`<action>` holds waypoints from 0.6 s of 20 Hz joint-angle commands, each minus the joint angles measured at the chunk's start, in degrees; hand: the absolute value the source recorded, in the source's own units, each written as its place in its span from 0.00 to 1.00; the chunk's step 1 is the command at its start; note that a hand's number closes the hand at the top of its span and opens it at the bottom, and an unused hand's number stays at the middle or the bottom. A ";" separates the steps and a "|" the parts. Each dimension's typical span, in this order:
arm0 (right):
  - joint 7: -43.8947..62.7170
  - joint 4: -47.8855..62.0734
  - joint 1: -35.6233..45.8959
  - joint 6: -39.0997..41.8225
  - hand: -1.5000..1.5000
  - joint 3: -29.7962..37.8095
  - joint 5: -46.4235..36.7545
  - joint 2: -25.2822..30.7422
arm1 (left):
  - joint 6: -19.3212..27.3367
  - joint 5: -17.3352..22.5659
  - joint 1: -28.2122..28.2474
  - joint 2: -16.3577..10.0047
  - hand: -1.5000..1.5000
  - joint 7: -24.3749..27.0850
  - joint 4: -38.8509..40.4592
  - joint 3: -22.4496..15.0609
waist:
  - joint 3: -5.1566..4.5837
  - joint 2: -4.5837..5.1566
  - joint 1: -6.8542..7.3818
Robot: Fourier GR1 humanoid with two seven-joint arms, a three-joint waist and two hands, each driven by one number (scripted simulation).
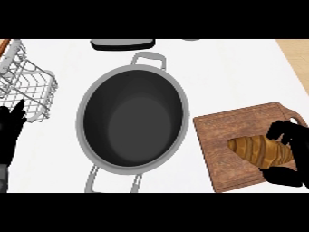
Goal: Pick the croissant from the cutting board and place it in the pot
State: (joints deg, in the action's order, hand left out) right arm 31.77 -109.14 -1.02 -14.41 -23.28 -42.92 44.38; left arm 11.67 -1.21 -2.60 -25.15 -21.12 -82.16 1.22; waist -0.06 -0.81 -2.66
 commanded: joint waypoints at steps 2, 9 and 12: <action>-2.40 -17.27 -1.91 -5.49 1.00 3.51 2.09 0.06 | -0.52 0.40 -0.12 -0.13 0.50 0.24 0.84 0.79 | 0.02 -0.05 -0.33; 5.63 -35.67 -0.28 0.45 1.00 8.93 0.55 1.04 | -1.01 -1.01 -2.40 1.01 0.50 -0.83 0.60 -0.33 | -0.01 0.58 1.52; 12.66 -37.37 7.29 6.89 1.00 4.41 -0.49 -0.06 | -1.46 -0.78 -0.75 0.41 0.50 -2.35 -2.62 -0.08 | -0.07 0.46 2.66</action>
State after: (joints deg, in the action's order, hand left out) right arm 36.80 -133.87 3.74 -13.58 -16.75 -41.24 45.21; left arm 11.09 -2.29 -4.02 -24.30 -22.53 -82.89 0.77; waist -0.10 -0.43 -1.05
